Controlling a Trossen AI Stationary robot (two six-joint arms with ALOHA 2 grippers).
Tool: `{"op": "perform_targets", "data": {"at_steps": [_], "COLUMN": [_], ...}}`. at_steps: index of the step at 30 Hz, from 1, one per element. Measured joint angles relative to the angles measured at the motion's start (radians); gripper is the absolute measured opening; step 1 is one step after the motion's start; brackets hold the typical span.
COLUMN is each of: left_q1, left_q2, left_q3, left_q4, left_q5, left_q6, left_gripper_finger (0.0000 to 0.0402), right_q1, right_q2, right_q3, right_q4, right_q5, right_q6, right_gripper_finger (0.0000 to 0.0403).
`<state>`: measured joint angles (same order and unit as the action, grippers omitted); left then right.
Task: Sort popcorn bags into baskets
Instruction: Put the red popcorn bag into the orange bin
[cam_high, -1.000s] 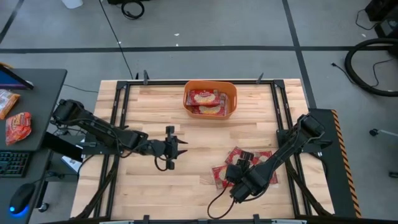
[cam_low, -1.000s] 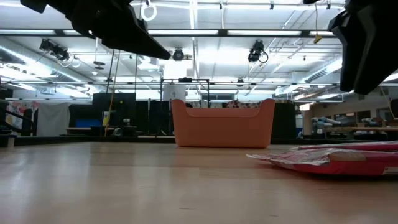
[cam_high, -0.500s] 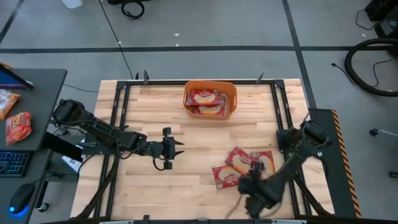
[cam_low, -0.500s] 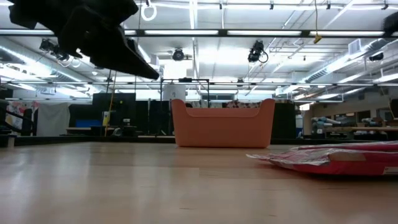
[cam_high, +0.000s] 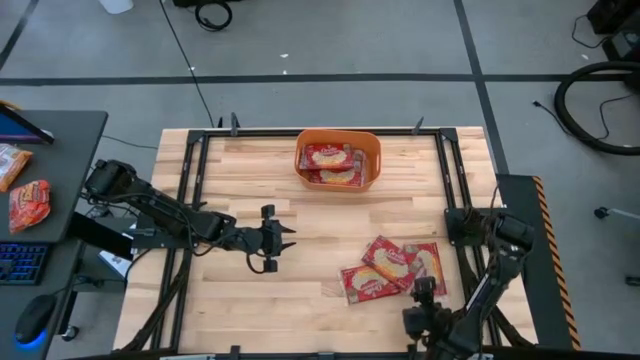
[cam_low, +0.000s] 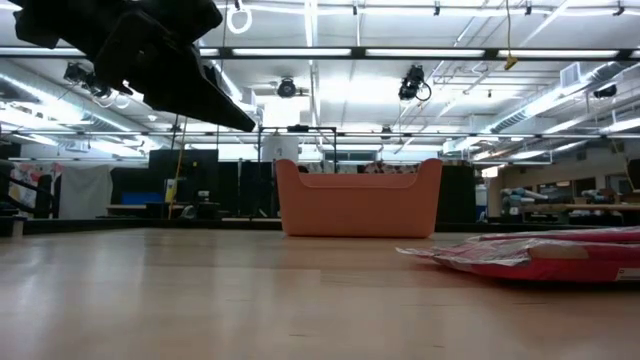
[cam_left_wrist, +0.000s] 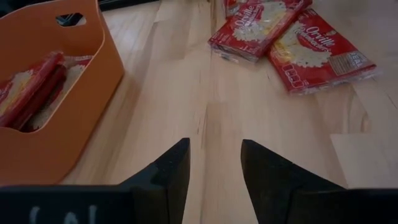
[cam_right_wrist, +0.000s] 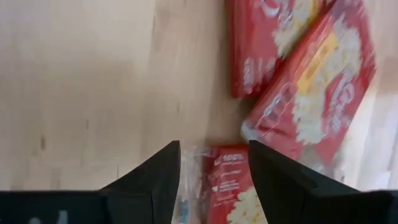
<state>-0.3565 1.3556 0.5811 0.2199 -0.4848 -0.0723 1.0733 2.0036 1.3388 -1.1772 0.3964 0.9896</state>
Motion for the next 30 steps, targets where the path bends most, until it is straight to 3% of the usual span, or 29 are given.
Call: {"op": "perform_targets", "data": {"at_steps": [8,15,30], "left_q1": [0.000,0.000,0.000], "left_q2": [0.000,0.000,0.000], "left_q3": [0.000,0.000,0.000], "left_q4": [-0.002,-0.008,-0.009], "left_q5": [0.000,0.000,0.000], "left_q6": [0.000,-0.003,-0.003], "left_gripper_finger": [0.0149,0.0149,0.0149], "right_q1": [-0.039,-0.020,0.003], "right_q2": [0.074,0.064,0.073], "right_q3": [0.000,0.006,-0.114], "right_q4": [-0.043,-0.073,-0.060], "right_q5": [-0.064,0.128,0.314], "right_q6": [0.075,0.084,0.082], "right_gripper_finger": [0.0240,0.0265,0.0261]}}
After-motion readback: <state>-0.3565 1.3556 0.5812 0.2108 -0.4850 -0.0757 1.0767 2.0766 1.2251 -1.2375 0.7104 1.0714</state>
